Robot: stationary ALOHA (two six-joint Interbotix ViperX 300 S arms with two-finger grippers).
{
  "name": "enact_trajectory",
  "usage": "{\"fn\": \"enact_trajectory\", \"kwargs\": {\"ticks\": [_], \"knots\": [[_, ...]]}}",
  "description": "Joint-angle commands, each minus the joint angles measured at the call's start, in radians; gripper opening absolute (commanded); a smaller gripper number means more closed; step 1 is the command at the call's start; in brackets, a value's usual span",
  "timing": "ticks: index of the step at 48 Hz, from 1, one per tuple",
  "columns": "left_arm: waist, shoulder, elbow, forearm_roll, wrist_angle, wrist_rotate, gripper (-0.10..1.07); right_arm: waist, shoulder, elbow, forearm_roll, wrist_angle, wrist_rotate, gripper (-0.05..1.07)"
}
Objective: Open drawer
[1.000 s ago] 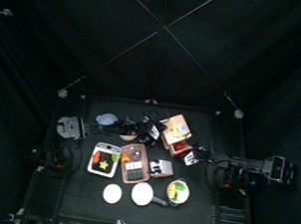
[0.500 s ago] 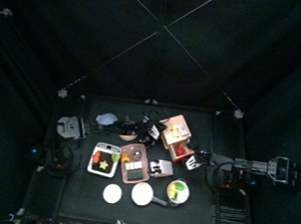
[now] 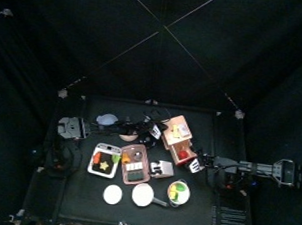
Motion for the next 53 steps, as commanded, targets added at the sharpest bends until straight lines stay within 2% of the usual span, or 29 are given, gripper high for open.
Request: {"fn": "enact_trajectory", "kwargs": {"ticks": [1, 10, 15, 27, 39, 45, 53], "knots": [[0.003, -0.02, -0.038, 0.002, -0.003, 0.002, 0.59, -0.006, -0.006, -0.017, -0.014, -0.006, 0.0, 0.68], [0.003, -0.018, -0.051, 0.002, -0.005, 0.002, 0.59, -0.017, -0.006, -0.029, -0.046, -0.014, 0.0, 0.87], [0.003, -0.018, -0.049, 0.002, -0.005, 0.003, 0.59, -0.014, -0.008, -0.037, -0.041, -0.008, 0.002, 0.92], [0.003, -0.034, -0.046, 0.015, -0.003, 0.005, 0.59, 0.0, -0.091, -0.071, 0.008, 0.081, 0.002, 0.93], [0.003, -0.046, -0.043, 0.023, -0.003, 0.005, 0.59, -0.011, -0.21, -0.086, -0.018, 0.126, -0.002, 0.93], [0.003, -0.054, -0.035, 0.028, -0.005, 0.005, 0.59, -0.069, -0.249, -0.103, -0.087, 0.13, 0.0, 0.93], [0.003, -0.061, -0.029, 0.035, -0.006, 0.006, 0.59, -0.16, -0.213, -0.132, -0.155, 0.132, -0.006, 0.93]]}}
